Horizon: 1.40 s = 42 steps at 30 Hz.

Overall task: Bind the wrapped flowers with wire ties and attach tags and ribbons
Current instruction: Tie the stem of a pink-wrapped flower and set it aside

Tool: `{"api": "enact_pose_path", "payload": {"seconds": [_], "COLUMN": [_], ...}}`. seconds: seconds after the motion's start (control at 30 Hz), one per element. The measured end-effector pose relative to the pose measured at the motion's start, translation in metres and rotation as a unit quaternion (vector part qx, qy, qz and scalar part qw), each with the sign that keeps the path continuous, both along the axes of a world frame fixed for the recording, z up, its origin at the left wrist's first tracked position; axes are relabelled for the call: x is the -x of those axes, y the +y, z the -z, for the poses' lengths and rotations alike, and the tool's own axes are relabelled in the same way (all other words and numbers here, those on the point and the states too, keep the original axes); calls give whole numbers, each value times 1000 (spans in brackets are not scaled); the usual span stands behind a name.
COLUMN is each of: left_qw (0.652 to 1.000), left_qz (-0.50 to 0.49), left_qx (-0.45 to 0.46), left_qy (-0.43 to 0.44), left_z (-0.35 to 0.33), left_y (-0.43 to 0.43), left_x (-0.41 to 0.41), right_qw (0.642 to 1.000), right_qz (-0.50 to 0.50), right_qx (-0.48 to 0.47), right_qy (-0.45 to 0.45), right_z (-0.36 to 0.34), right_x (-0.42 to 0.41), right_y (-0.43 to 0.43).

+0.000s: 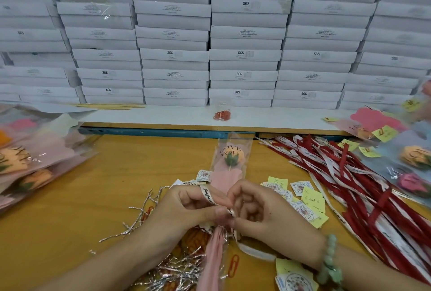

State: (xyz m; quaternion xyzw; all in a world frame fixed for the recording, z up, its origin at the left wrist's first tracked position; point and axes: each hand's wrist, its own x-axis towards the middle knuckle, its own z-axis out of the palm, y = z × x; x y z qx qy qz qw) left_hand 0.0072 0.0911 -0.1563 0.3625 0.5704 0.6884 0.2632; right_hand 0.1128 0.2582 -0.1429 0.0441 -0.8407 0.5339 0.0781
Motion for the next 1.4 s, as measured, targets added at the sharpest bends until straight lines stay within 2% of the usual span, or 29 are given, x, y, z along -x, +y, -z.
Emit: {"api": "enact_pose_path", "payload": {"seconds": [0.2, 0.37, 0.57, 0.77, 0.87, 1.03, 1.2, 1.4], "left_qw": [999, 991, 989, 989, 988, 989, 988, 990], "left_qz": [-4, -5, -18, 26, 42, 47, 49, 47], "left_qx": [22, 54, 83, 79, 75, 75, 67, 75], "left_qy": [47, 124, 123, 119, 125, 121, 130, 114], "left_z": [-4, -19, -28, -29, -29, -29, -28, -28], "left_y": [0, -5, -12, -12, -11, -12, -11, -12], "left_x": [-4, -2, 4, 0, -4, -2, -3, 0], "right_qw": [999, 995, 997, 961, 946, 962, 963, 992], "right_qz": [30, 76, 10, 66, 63, 65, 71, 41], "right_qx": [0, -39, -45, -233, -284, -228, -237, -102], "right_qy": [14, 51, 55, 132, 144, 136, 110, 60], "right_z": [2, -2, -11, -8, -8, -8, -6, -10], "right_x": [0, 0, -6, -8, -8, -7, -7, -6], "right_y": [1, 6, 10, 10, 10, 9, 7, 13]}}
